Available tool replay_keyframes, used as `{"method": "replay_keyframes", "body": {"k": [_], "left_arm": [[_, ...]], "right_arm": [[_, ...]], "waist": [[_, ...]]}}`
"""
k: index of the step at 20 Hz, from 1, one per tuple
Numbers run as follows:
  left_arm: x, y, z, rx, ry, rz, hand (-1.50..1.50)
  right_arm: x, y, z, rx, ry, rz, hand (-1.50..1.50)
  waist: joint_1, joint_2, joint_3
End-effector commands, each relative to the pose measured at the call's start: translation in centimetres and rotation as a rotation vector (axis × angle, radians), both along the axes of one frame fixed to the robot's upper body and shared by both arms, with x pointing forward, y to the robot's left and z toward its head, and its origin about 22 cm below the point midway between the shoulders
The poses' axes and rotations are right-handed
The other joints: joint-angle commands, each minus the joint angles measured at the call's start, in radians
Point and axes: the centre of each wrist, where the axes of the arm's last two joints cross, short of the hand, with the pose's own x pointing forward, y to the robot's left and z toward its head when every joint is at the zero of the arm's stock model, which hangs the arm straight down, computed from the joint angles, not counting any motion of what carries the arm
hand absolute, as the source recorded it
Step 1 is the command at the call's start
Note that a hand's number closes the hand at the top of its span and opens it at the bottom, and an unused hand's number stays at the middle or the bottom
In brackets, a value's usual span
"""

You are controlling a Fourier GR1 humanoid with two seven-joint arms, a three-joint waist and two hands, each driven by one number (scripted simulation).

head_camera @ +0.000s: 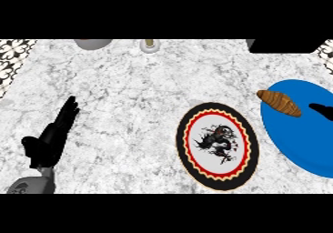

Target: Pick the croissant from the plate and place it in the plate

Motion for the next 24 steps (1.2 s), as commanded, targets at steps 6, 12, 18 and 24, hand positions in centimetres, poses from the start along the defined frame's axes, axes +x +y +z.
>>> {"method": "replay_keyframes", "body": {"k": [6, 12, 18, 24], "left_arm": [[-1.2, 0.0, 1.3, -0.011, -0.007, -0.002, 0.0], [-0.7, 0.9, 0.4, -0.002, -0.009, -0.01, 0.0], [-0.4, -0.8, 0.7, 0.004, 0.001, -0.01, 0.0], [1.2, -1.8, 0.9, -0.015, -0.008, -0.018, 0.0]], "right_arm": [[-7.7, -10.8, -0.1, 0.262, -0.171, -0.026, -1.5], [-14.7, -15.4, -1.9, 0.249, -0.186, 0.032, -1.5], [-17.0, -17.5, -1.5, 0.193, -0.163, 0.098, -1.5], [-17.9, -16.8, -3.8, 0.157, -0.121, 0.109, -1.5]], "waist": [[0.006, 0.0, 0.002], [0.002, 0.003, 0.002], [0.015, 0.005, 0.004], [0.009, 0.007, 0.005]]}}
